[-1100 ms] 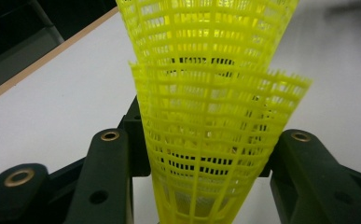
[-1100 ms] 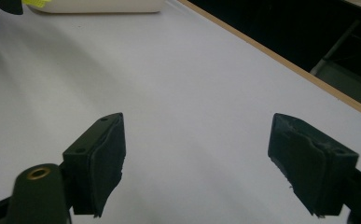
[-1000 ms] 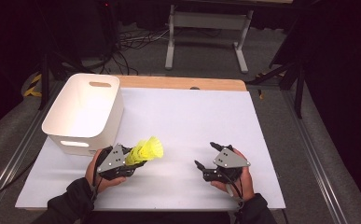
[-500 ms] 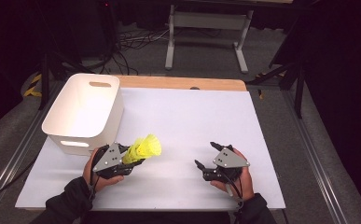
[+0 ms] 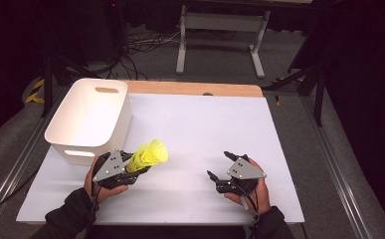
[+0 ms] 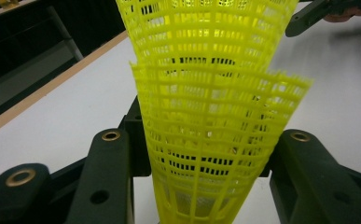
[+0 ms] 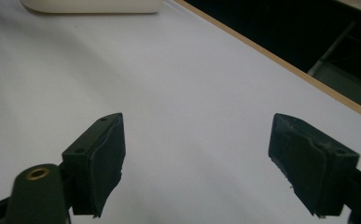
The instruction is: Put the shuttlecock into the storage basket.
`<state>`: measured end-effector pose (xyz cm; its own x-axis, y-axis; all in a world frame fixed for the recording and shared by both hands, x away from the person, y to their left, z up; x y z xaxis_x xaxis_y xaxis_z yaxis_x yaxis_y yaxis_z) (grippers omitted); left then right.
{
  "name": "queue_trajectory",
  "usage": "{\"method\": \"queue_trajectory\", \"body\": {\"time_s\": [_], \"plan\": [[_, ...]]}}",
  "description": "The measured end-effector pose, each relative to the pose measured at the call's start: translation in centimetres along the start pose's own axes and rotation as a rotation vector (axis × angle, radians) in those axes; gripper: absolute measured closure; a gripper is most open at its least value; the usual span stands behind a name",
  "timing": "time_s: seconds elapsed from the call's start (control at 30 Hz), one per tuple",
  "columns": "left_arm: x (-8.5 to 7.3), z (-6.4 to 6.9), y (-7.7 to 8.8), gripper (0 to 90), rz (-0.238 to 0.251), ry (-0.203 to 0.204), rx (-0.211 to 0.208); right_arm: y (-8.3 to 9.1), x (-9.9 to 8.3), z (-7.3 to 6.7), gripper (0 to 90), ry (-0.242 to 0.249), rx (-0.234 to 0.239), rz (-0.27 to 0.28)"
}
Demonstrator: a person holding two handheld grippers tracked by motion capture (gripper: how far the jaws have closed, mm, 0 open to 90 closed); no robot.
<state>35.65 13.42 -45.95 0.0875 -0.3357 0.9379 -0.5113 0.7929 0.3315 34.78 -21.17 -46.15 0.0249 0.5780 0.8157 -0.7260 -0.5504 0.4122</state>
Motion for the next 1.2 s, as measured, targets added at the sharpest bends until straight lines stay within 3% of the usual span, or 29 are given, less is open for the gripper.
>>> {"method": "queue_trajectory", "body": {"time_s": [0.43,1.2], "plan": [[0.2,-0.6,1.0,55.7,0.016,-0.012,0.022,0.0,0.0,-0.1,18.8,0.008,0.002,-0.004],[0.9,-1.2,2.9,56.6,0.060,0.002,0.049,-0.3,0.0,-0.4,17.8,0.011,0.008,-0.010]]}}
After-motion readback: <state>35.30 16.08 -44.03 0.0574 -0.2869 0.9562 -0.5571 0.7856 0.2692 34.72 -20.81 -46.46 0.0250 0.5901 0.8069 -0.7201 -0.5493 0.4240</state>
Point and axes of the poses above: each handheld gripper's, and its own axes: y roughly backward along the jaws, x roughly out of its top, z roughly to its right, the point moved 3 cm from there along -y, roughly forward along the jaws, and after that the axes turned 7 degrees about y, right-handed, at the moved point
